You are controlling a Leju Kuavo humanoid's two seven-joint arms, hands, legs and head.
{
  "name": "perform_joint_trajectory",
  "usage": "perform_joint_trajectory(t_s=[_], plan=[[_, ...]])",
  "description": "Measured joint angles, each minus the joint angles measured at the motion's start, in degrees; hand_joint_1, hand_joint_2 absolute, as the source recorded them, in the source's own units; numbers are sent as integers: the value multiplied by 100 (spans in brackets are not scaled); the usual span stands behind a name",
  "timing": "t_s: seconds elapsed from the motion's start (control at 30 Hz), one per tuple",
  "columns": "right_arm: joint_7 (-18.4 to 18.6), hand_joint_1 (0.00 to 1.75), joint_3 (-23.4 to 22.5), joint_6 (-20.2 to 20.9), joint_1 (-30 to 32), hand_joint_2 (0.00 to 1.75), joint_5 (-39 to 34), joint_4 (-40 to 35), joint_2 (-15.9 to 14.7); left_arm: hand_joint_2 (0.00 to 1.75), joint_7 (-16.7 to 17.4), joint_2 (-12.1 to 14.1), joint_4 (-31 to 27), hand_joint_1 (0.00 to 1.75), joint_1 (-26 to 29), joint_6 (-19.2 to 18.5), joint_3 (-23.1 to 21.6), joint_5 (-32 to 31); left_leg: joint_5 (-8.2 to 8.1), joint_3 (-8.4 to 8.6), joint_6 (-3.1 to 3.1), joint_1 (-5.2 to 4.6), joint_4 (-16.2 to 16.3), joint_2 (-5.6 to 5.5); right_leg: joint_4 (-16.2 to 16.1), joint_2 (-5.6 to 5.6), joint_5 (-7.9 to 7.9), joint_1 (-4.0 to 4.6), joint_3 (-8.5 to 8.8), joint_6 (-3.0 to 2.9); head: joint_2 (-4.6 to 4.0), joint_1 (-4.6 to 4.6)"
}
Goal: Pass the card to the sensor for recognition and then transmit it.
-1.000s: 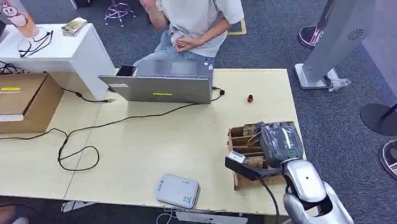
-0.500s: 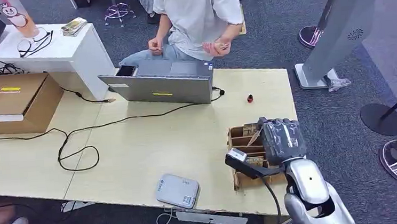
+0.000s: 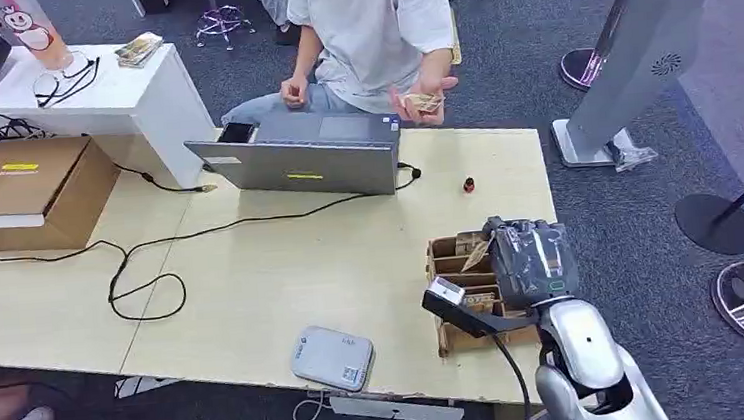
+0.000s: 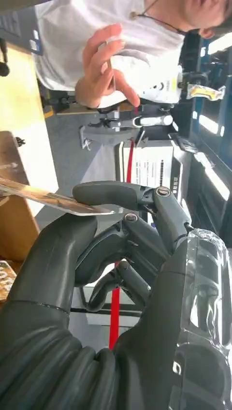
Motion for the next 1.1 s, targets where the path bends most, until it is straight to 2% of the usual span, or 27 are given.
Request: perform_joint_trajectory(t_s=[0.13,0.6,0.9,1.1], plan=[[-57,175,-4,-87,23,175,-48,-96,13,0,-9,-52,0,0,10,77,0,-13,0,0,0,0,0,0,0,0,0,0,0,0,0,0],[-820,175,-4,-638,114,175,-984,-634,85,0,-142,-118,2,0,69,170,0,-153,0,0,0,0,0,0,0,0,0,0,0,0,0,0],[-1090,175,0,-885,63,175,-1309,-785,155,0,-192,-175,2,0,111,232,0,-260,0,0,0,1,0,0,0,0,0,0,1,0,0,0],[-1193,175,26,-957,-229,175,-1532,-736,223,0,-155,-223,2,0,76,282,0,-297,1,0,0,1,0,0,1,0,0,0,1,0,0,0]])
